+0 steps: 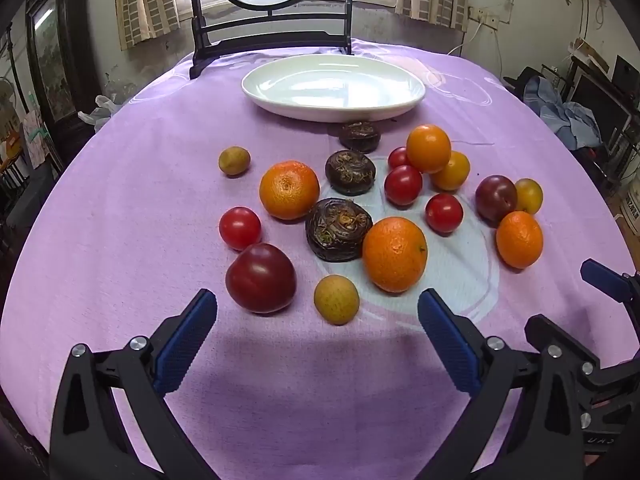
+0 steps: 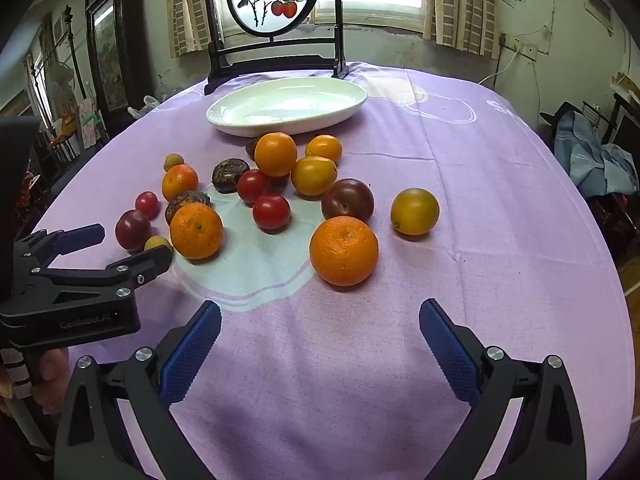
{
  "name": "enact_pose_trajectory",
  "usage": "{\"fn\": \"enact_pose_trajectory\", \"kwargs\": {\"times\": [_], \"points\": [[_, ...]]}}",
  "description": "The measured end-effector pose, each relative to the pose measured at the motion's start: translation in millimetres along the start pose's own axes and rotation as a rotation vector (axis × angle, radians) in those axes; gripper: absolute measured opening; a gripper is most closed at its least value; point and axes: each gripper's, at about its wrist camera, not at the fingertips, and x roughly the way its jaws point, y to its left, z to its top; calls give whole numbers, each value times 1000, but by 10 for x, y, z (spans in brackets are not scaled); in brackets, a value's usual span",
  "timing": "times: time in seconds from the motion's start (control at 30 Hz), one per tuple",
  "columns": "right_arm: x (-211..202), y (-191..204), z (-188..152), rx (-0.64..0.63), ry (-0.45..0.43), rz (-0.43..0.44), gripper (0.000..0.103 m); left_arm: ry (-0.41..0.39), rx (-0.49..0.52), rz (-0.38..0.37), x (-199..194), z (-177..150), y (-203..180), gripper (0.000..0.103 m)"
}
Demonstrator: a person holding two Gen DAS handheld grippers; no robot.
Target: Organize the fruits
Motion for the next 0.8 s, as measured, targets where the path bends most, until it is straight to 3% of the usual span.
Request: {"fn": "enact_pose_trajectory", "kwargs": {"times": [0.8], "points": [[-76,-38,-1,29,-36,-12,100,-17,-11,-1,-67,-18,10,99]]}}
